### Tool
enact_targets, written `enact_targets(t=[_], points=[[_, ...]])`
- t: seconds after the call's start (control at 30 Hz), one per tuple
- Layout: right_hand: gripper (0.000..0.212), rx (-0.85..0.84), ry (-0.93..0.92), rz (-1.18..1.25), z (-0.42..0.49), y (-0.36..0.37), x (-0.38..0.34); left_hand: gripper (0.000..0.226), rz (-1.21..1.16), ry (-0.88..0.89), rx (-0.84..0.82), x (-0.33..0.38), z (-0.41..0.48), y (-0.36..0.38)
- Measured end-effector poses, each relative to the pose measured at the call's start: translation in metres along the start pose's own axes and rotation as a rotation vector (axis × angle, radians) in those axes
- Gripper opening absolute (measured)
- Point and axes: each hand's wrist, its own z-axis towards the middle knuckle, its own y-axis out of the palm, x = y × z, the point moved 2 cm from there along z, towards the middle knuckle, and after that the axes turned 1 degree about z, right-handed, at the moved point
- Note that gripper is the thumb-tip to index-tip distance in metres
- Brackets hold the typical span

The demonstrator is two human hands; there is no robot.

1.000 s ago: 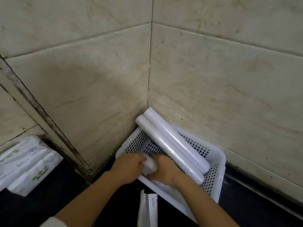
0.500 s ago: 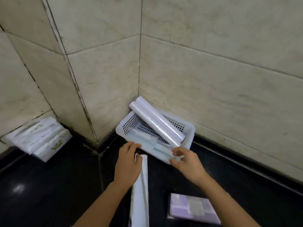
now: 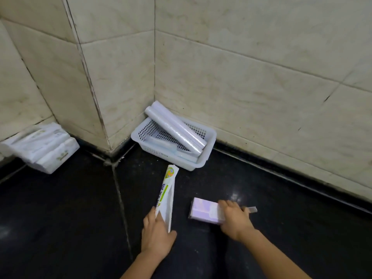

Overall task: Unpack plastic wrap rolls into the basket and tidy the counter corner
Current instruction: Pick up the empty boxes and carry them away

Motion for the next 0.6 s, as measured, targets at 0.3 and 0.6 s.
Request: enact_targets(t=[0.3,0.6], points=[[0.064,0.095,-0.287,0.376,-0.009,-0.023,-0.041,0.077,-0.250,-0.061,0.263,-0.012,-0.069,-0.023],[0.051,-0.221,-0.729,0.597,-0.119,0.044,-0.087,0.068,-0.374,-0.530,0.711,-0.026,-0.274,0.045]])
